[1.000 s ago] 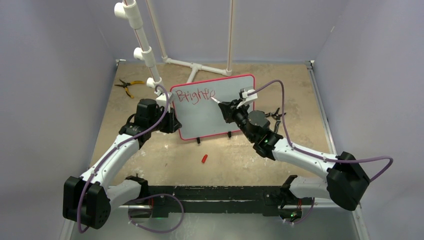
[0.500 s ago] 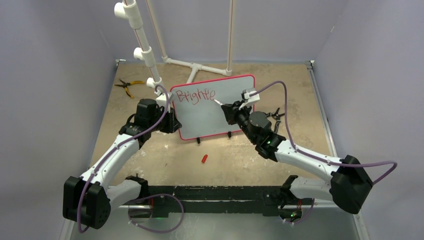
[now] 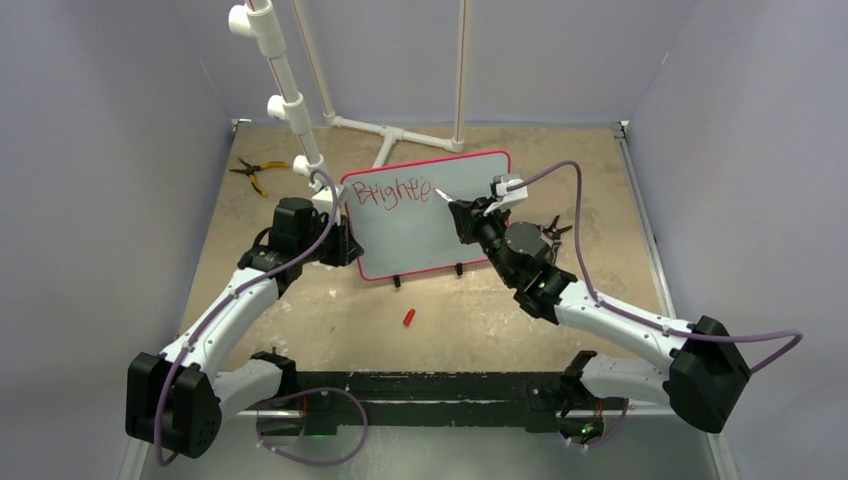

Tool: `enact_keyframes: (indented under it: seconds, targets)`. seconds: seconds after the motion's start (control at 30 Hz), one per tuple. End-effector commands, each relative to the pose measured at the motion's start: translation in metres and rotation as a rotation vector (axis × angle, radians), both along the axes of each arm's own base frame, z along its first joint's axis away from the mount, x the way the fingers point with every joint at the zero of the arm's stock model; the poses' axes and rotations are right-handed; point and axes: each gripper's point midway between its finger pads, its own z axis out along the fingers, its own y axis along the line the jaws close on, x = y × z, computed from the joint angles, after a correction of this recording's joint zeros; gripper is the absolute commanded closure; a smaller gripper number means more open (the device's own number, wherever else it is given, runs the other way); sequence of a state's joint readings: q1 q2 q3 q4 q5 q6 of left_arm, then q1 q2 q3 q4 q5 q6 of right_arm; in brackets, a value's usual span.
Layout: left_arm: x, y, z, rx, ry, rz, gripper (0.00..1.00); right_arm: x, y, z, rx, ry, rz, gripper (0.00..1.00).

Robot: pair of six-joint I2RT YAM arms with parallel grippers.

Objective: Write a sentence on the whiteboard

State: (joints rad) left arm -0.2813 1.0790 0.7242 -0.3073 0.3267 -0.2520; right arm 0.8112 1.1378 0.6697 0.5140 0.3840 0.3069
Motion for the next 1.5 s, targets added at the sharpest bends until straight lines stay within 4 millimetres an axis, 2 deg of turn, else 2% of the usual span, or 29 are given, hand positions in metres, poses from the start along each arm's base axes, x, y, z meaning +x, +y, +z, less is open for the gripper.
enact_keyframes:
  seconds: [0.0,0.33,0.67,1.23,1.37,1.47]
  targets:
    - [0.006,-0.001,0.006,-0.013,-0.029,0.003,0.80,0.008,-0.001,0.043,0.058,-0.096,-0.033,1.00]
    - [0.006,-0.001,0.005,-0.014,-0.026,0.001,0.80,0.014,0.003,0.039,0.048,-0.091,-0.039,1.00]
    - [0.006,-0.001,0.006,-0.014,-0.029,0.000,0.80,0.013,-0.011,0.033,0.041,-0.068,-0.088,1.00]
    - [0.005,-0.002,0.007,-0.017,-0.031,-0.003,0.80,-0.001,-0.009,-0.029,-0.003,0.076,-0.040,1.00]
    - [0.005,-0.002,0.006,-0.017,-0.027,-0.003,0.80,-0.003,-0.010,-0.035,0.011,0.086,-0.040,1.00]
    - [0.005,-0.002,0.006,-0.017,-0.027,-0.002,0.80,-0.002,-0.010,-0.029,0.018,0.073,-0.040,1.00]
